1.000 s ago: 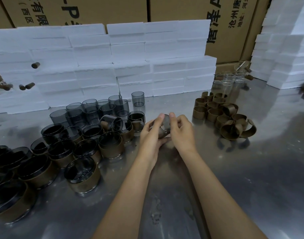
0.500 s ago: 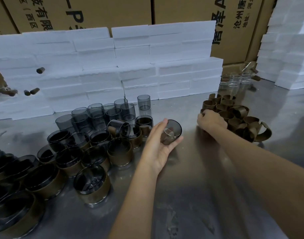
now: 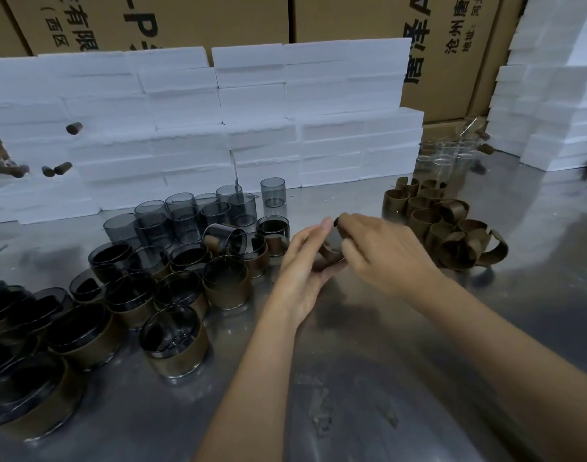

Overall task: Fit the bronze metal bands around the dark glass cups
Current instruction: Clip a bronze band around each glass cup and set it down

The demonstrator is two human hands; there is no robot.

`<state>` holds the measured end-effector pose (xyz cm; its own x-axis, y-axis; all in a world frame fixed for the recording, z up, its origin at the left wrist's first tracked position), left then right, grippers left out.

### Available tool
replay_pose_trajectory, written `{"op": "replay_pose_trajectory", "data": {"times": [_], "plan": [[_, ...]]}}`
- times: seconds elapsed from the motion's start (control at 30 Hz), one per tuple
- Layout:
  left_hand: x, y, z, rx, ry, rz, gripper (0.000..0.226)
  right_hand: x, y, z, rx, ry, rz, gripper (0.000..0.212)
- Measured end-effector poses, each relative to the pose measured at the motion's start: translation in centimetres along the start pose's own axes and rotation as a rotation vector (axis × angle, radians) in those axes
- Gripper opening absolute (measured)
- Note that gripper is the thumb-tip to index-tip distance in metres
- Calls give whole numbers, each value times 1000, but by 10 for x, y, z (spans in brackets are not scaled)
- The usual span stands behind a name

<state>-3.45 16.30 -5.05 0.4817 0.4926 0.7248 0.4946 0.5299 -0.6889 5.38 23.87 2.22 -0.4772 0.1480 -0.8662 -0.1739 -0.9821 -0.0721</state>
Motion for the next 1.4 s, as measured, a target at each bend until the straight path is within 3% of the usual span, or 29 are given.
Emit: {"op": "replay_pose_trajectory", "data": {"times": [0.13,0.23,0.3,0.4,0.5,0.57,0.63,1.0,1.17,1.23,1.4], "plan": [[3,-1,-4,7,0,50,68,3,4,-2,-1,25,5,22],[2,-3,-6,14,-1,10,62,6,-4,-7,115,8,220,17],[2,-2,-6,16,-7,12,64,7,-11,-10,285,-72,537,15],[0,-1,-5,10,-58,2,70,16,-24,-11,700,-186,1058,12],[-2,1,-3,0,-53,-12,60,39,-22,-5,936,45,1177,51],[-2,1,-2,5,-30,-22,57,55,-8,0,870,232,1197,67],[-2,1,0,11,-23,-10,58,64,-2,2,804,269,1199,64],[-4,2,4,-15,-17,40,52,72,-15,1,900,167,1198,65],[-5,5,4,-60,-30,42,23,79,-28,-3,1021,-22,1065,60],[-4,5,3,-64,-36,37,26,82,-28,-4,1022,-15,1079,59],[-1,4,4,-64,-108,65,60,82,-22,-4,989,-85,1210,49]]}}
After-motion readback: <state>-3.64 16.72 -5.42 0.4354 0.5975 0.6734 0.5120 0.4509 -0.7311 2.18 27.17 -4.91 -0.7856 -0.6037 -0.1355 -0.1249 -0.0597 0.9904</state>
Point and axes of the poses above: each hand's wrist, its own z-axis towards the middle knuckle, its own x-axis out of the palm, y = z × x, the point moved 6 cm from there along z, towards the middle knuckle, and after that the axes turned 10 degrees about -z, right-handed, at the moved point
